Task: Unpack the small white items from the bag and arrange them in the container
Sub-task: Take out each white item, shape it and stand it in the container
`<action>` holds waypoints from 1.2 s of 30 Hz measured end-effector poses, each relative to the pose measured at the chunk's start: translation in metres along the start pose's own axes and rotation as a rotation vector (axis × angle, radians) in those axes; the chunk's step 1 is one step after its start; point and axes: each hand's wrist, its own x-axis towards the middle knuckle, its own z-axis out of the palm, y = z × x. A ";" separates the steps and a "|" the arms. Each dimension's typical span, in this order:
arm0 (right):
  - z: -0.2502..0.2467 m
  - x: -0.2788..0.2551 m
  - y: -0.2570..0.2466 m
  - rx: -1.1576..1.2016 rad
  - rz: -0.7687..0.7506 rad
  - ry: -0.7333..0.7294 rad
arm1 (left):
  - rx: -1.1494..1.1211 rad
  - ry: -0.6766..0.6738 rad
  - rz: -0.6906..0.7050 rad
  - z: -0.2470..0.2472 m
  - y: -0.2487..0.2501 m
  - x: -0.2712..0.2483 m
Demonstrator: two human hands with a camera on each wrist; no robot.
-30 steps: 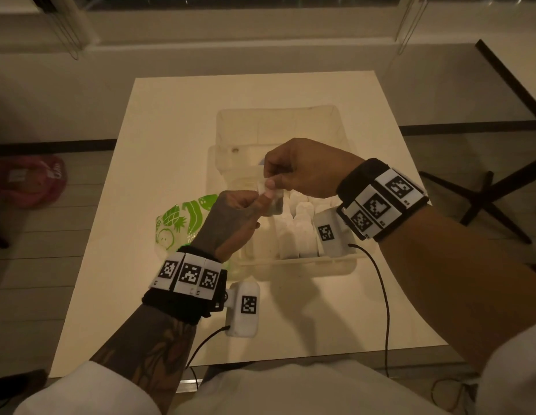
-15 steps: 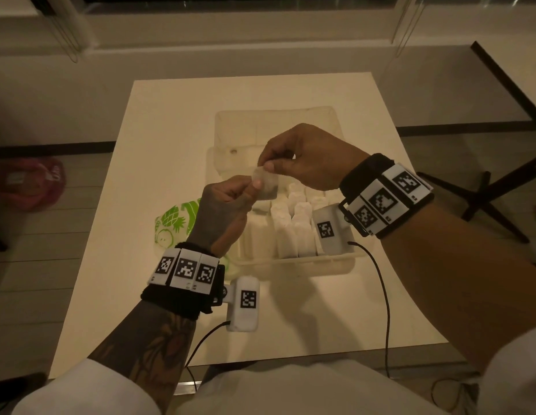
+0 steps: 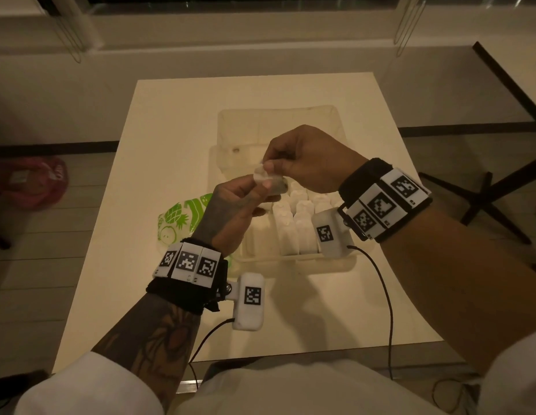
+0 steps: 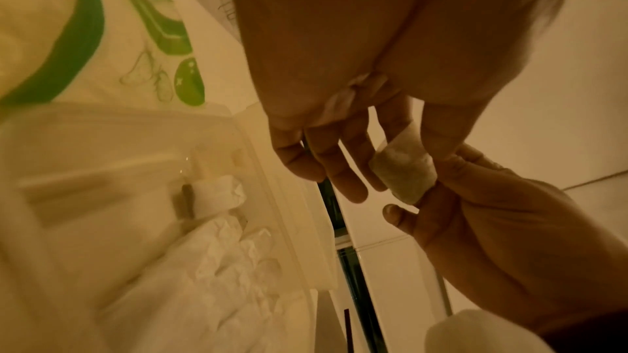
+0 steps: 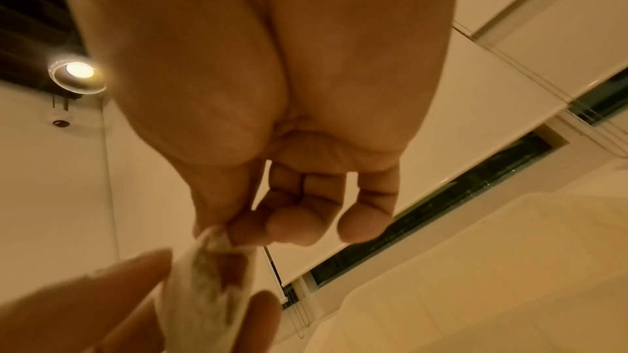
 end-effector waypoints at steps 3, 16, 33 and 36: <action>0.000 -0.002 0.000 0.049 -0.007 -0.020 | -0.178 0.016 -0.118 0.004 -0.002 0.002; 0.002 -0.005 0.002 0.106 -0.024 -0.041 | -0.164 0.010 -0.145 0.008 -0.002 0.003; 0.011 0.001 0.007 0.077 0.008 -0.085 | -0.085 0.033 -0.211 0.007 -0.007 0.004; 0.012 0.002 0.009 0.090 0.020 -0.124 | -0.066 -0.039 -0.257 0.004 -0.005 0.004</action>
